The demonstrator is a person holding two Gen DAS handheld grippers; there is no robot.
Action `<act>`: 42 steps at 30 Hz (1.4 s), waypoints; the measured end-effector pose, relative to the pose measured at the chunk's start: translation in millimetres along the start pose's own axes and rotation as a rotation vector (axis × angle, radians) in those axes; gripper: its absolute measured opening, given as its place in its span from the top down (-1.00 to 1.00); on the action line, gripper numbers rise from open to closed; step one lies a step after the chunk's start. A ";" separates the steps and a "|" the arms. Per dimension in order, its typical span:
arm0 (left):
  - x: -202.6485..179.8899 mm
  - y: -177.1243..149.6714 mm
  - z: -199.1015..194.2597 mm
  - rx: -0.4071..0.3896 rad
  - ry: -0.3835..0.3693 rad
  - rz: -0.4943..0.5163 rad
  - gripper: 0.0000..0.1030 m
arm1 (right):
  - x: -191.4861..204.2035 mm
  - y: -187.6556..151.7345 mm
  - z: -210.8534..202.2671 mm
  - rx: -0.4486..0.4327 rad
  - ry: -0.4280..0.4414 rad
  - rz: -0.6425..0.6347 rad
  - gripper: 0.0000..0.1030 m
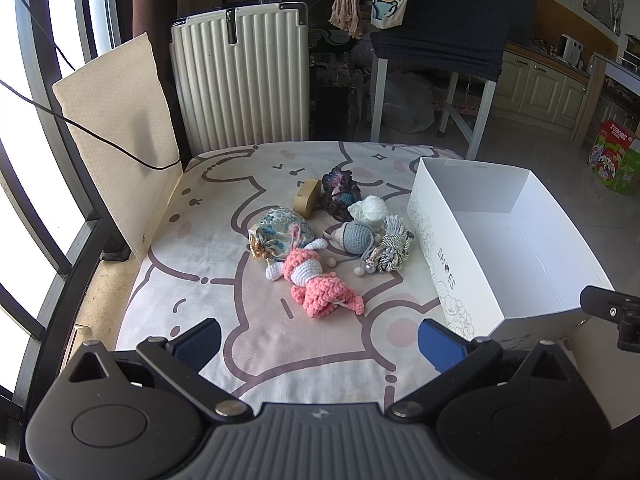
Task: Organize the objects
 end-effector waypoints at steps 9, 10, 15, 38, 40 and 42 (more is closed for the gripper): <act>1.6 0.6 0.1 -0.003 0.035 -0.040 -1.00 | 0.0 -0.1 0.2 -0.003 -0.001 0.003 -1.00; 2.0 0.7 0.1 -0.003 0.042 -0.048 -1.00 | -0.2 -0.2 0.2 -0.004 -0.001 0.003 -1.00; 9.1 4.0 -2.3 -0.021 0.138 -0.154 -1.00 | -1.2 0.9 -1.8 -0.015 -0.001 0.007 -1.00; 58.6 113.9 -8.5 -0.151 0.373 -0.235 -1.00 | 34.7 114.2 9.9 -0.146 0.100 -0.195 -1.00; 65.9 121.5 4.5 -0.137 0.384 -0.249 -1.00 | 38.4 125.1 22.2 -0.149 0.111 -0.196 -1.00; 73.6 128.2 19.4 -0.119 0.382 -0.262 -1.00 | 42.3 135.1 37.7 -0.140 0.127 -0.187 -1.00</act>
Point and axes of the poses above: each gripper's, at about its wrist camera, not at the fingertips, and z roughly the way its jaws point, x to its left, y to its top, the point moved 5 cm from there along z, roughly the way its jaws point, and after that the axes turned 9 degrees about y, right-handed, at the moved point
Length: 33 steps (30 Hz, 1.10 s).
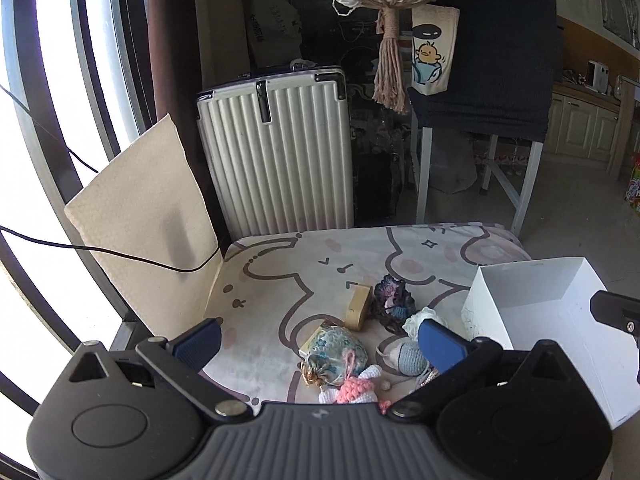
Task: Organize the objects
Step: 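Grasp the pink crocheted bunny with the left tool while the right tool grasps the grey crocheted mouse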
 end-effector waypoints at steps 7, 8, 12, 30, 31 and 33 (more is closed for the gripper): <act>-1.6 7.1 61.8 0.055 0.012 -0.028 -1.00 | 0.5 6.7 65.9 0.055 0.061 0.037 -1.00; -1.3 7.0 69.6 0.060 0.014 -0.038 -1.00 | 0.3 7.0 75.4 0.060 0.067 0.040 -1.00; 0.9 1.8 104.4 0.108 0.008 -0.098 -1.00 | -2.2 7.4 114.5 0.083 0.076 0.044 -1.00; -18.2 -75.2 203.7 0.429 0.039 -0.251 -0.91 | 3.3 -39.2 248.9 0.361 0.218 0.105 -0.46; -19.5 -80.2 206.3 0.449 0.042 -0.264 -0.91 | 5.6 -44.2 254.2 0.382 0.230 0.105 -0.41; -22.5 -88.3 212.0 0.484 0.040 -0.282 -0.82 | 11.5 -53.7 262.5 0.412 0.251 0.082 -0.35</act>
Point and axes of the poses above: each gripper's, at about its wrist camera, not at the fingertips, and z roughly the way its jaws point, x to its left, y to its top, the point moved 5 cm from there along z, roughly the way its jaws point, and after that the axes turned 9 degrees about y, right-handed, at the moved point
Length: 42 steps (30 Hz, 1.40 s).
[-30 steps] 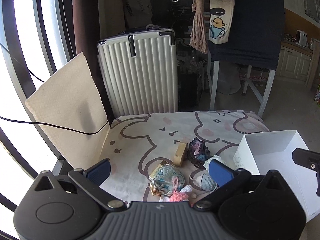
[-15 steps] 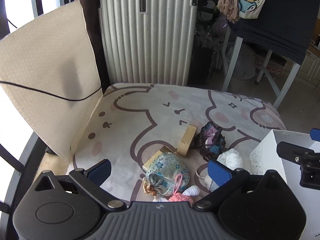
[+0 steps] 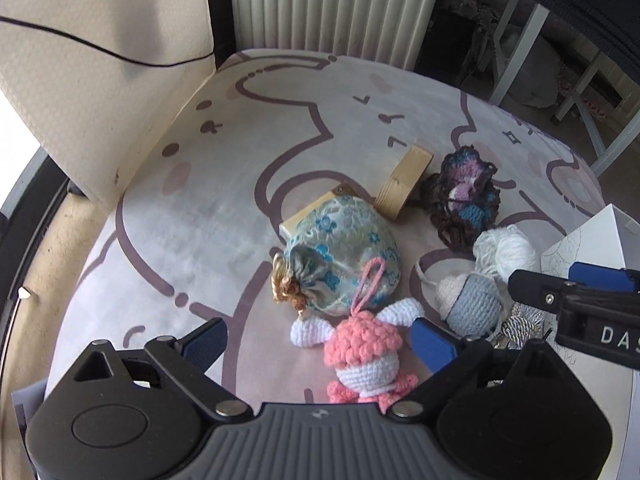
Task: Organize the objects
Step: 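Grasp the pink crocheted bunny with the left tool while the right tool grasps the grey crocheted mouse, then carry the pink bunny and grey mouse over the white box with both tools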
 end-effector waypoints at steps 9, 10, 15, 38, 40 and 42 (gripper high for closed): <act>-7.5 -17.4 31.5 0.113 -0.011 -0.039 -0.67 | -4.6 -11.5 36.3 0.108 0.006 -0.025 -0.11; -7.8 -18.3 33.2 0.116 -0.015 -0.051 -0.67 | -6.9 -11.1 39.3 0.114 0.009 -0.009 -0.07; -15.1 -19.9 39.6 0.137 -0.036 -0.098 -0.61 | -10.9 -11.4 53.6 0.155 0.036 0.055 0.03; -30.5 -24.2 53.2 0.169 -0.043 -0.079 0.16 | -7.9 -24.4 78.5 0.242 0.096 0.138 0.06; -30.7 -24.6 48.8 0.174 -0.044 -0.073 0.16 | -7.5 -25.5 73.9 0.241 0.090 0.130 0.06; -27.9 -22.1 43.3 0.163 -0.048 -0.070 0.16 | -6.7 -26.1 67.5 0.234 0.094 0.123 0.06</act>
Point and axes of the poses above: each gripper's, at about its wrist camera, not at the fingertips, and z roughly the way its jaws point, x to its left, y to its top, the point moved 5 cm from there along z, roughly the way its jaws point, and after that the axes turned 9 degrees about y, right-handed, at the moved point
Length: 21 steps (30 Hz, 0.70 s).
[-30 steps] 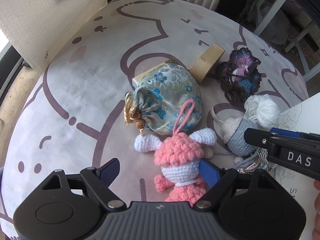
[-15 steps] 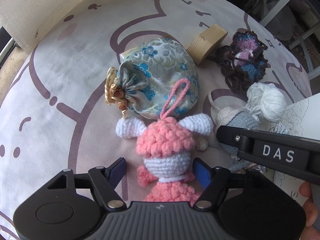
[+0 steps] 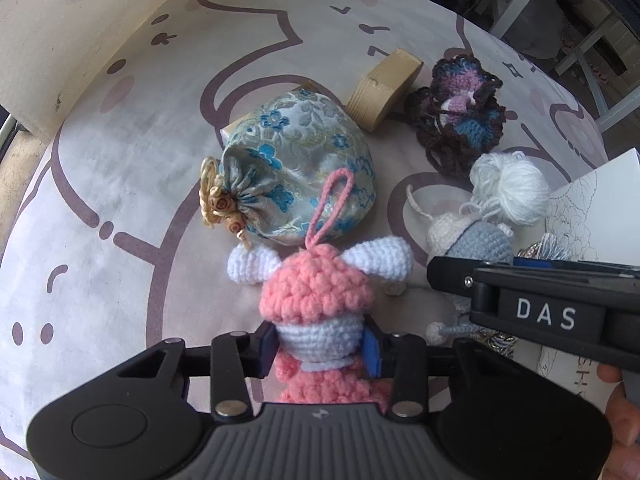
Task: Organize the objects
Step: 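Carry the pink bunny and grey mouse over the white box with both tools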
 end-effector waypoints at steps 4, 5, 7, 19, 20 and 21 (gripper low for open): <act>3.3 4.5 -12.6 -0.025 0.008 -0.027 0.17 | 2.6 -0.6 -18.3 -0.033 0.006 0.004 0.06; 4.2 4.5 -17.3 -0.031 0.008 -0.028 0.17 | 4.2 -0.6 -24.2 -0.045 0.007 0.003 0.06; 6.2 2.1 -29.7 -0.045 0.005 -0.023 0.17 | 7.6 -1.3 -35.1 -0.064 0.008 -0.005 0.06; 24.4 3.9 -95.6 -0.158 -0.024 -0.018 0.17 | 28.0 -13.2 -92.7 -0.162 0.007 -0.022 0.06; 24.8 4.7 -101.2 -0.169 -0.029 -0.020 0.17 | 29.7 -13.2 -97.4 -0.172 0.007 -0.023 0.06; 26.0 4.6 -107.1 -0.178 -0.033 -0.023 0.17 | 32.1 -13.8 -103.4 -0.185 0.006 -0.025 0.06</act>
Point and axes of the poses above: each gripper's, at about its wrist camera, not at the fingertips, and z roughly the way its jaws point, x to its left, y to its top, the point moved 5 cm from there along z, roughly the way its jaws point, and after that the axes turned 9 degrees about y, right-handed, at the moved point
